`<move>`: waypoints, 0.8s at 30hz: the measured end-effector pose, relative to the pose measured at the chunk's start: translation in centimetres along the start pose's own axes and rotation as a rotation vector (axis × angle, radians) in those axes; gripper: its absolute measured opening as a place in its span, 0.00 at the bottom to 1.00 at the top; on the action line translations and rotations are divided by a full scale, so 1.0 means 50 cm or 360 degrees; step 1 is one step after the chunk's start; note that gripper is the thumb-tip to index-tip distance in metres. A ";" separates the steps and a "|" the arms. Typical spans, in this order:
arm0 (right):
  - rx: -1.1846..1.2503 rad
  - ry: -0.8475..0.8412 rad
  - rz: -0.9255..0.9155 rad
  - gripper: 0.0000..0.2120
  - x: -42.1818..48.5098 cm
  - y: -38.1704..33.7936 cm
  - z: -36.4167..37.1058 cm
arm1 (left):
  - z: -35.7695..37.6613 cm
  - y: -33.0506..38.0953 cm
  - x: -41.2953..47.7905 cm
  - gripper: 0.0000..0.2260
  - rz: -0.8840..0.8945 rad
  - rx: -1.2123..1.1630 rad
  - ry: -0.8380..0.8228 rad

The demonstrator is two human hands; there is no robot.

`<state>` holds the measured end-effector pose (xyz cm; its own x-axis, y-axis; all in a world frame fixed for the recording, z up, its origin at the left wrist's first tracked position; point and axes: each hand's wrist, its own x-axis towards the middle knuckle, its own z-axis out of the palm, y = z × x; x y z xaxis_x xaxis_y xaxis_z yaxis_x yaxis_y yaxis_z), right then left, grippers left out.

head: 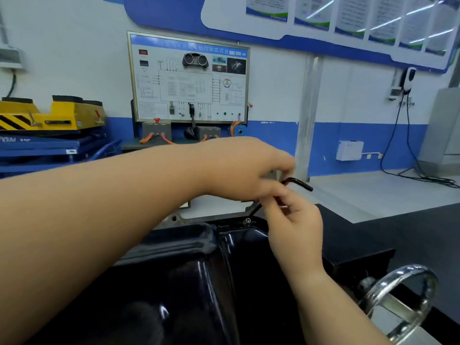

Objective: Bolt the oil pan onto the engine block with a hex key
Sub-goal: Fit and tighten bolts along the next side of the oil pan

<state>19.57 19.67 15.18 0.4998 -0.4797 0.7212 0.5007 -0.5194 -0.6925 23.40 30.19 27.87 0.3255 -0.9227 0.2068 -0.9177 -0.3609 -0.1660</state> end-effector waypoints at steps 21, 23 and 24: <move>0.0732 -0.0623 0.0190 0.08 0.049 -0.047 0.107 | 0.047 -0.116 -0.033 0.29 -0.1028 -0.1570 -0.0038; 0.0710 -0.0634 0.0173 0.07 0.045 -0.044 0.107 | 0.056 -0.113 -0.034 0.29 -0.1041 -0.1573 -0.0053; 0.0682 -0.0643 0.0166 0.07 0.045 -0.043 0.107 | 0.060 -0.114 -0.036 0.30 -0.1044 -0.1588 -0.0065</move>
<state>23.40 23.50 18.17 0.7487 -0.1621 0.6427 0.6332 -0.1119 -0.7659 28.71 33.47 25.57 0.7887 -0.6117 -0.0614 -0.3396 -0.5167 0.7859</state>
